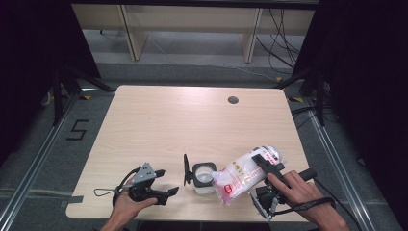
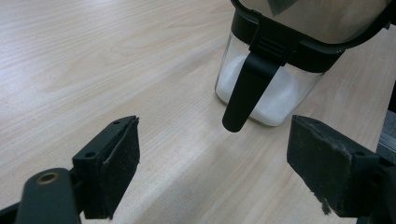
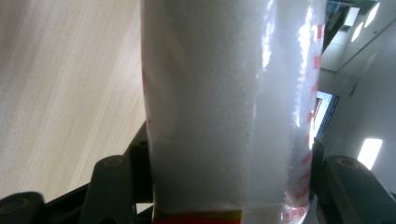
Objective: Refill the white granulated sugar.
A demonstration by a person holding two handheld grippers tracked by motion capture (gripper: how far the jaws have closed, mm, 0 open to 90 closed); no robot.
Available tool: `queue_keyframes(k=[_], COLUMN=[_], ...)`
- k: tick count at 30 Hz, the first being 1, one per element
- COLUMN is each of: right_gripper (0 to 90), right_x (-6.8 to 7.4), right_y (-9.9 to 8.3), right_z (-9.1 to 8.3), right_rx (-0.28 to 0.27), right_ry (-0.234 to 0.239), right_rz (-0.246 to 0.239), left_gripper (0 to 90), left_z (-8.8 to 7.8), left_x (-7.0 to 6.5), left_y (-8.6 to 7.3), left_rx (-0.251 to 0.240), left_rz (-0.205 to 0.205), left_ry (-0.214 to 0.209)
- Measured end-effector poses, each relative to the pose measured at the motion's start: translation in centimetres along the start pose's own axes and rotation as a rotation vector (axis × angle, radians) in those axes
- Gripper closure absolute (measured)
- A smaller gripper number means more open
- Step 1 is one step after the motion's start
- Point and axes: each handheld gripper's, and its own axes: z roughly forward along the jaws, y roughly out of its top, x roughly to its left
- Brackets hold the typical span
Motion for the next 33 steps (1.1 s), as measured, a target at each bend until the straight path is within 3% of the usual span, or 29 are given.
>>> queue_keyframes(k=[1,2,5,10,14,15,17,18,28,30,31,33], right_gripper=[43.6,43.6,43.6,43.6,43.7,43.7,43.7,43.7,43.8,43.9,43.9,43.9], right_x=[-0.1,0.16,0.14,-0.13,-0.13,0.02,-0.19,0.07,-0.12,0.07,-0.19,-0.14], right_y=[0.06,0.09,0.11,0.13,0.14,0.17,0.12,0.11,0.02,0.01,0.0,0.01], right_z=[0.06,-0.05,0.01,0.12,0.15,0.08,0.16,0.07,0.1,0.05,0.16,0.08], right_rx=[-0.01,0.002,-0.006,-0.018,-0.018,-0.005,-0.023,-0.011,-0.008,0.003,-0.017,-0.008], right_ry=[-0.006,0.005,-0.006,-0.007,-0.009,0.002,-0.01,-0.004,-0.01,0.003,-0.009,-0.008], right_rz=[-0.019,0.011,0.022,-0.026,-0.037,-0.016,-0.038,0.015,-0.02,-0.007,-0.037,-0.017], left_gripper=[16.7,16.7,16.7,16.7,16.7,16.7,16.7,16.7,16.7,16.7,16.7,16.7], left_z=[0.02,0.06,-0.04,-0.1,-0.11,-0.11,-0.11,-0.1,-0.05,-0.05,-0.04,-0.01], left_x=[0.02,0.01,-0.04,-0.01,-0.03,-0.03,-0.03,-0.01,0.0,-0.04,-0.03,0.02], left_y=[-0.01,-0.03,0.01,0.03,0.04,0.04,0.03,0.03,0.01,0.01,0.0,-0.02], left_rx=[0.001,-0.002,0.002,0.002,0.002,0.002,0.002,0.002,0.001,0.002,0.002,0.004], left_rz=[0.004,0.002,0.004,0.004,0.004,0.005,0.004,0.004,0.004,0.0,0.001,0.0], left_ry=[-0.002,-0.001,0.005,0.006,0.007,0.007,0.008,0.008,0.004,0.004,0.004,0.0])
